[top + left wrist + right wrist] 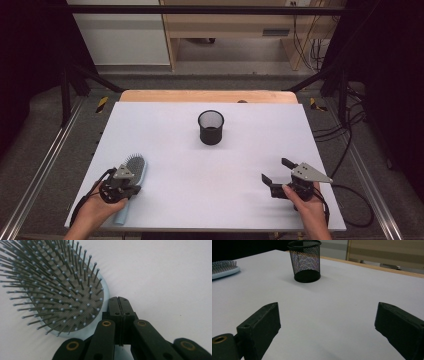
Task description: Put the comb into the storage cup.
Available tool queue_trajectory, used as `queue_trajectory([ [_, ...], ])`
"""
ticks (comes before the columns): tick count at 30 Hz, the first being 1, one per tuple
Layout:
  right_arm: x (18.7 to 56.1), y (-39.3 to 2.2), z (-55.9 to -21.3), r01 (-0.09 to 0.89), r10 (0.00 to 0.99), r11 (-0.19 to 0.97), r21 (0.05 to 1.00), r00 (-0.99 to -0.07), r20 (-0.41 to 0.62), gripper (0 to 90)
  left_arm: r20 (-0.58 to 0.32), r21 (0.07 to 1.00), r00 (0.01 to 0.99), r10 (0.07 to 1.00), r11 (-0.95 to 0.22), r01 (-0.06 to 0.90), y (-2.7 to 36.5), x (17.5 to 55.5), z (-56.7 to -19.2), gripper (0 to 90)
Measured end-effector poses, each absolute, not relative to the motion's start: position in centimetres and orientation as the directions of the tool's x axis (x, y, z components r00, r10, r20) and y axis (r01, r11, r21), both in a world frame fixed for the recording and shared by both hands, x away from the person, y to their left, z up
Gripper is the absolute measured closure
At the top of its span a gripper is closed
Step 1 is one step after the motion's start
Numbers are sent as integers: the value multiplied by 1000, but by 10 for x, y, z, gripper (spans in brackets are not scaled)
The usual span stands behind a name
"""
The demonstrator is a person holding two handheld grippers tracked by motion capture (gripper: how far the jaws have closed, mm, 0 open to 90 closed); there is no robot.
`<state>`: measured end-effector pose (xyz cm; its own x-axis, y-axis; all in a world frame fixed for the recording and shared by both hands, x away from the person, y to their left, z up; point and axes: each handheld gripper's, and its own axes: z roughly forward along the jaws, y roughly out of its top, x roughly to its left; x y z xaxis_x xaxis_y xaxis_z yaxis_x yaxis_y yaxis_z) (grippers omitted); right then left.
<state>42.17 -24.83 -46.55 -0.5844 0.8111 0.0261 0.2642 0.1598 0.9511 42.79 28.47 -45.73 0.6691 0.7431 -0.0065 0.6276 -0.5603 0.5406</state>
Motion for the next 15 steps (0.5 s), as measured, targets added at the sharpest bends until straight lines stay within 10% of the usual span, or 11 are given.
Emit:
queue_trajectory([
  [15,422,-248,-466,266,811,165,950,-585,23,64,2,526,647,763,-551,648,301,433,-456,900],
])
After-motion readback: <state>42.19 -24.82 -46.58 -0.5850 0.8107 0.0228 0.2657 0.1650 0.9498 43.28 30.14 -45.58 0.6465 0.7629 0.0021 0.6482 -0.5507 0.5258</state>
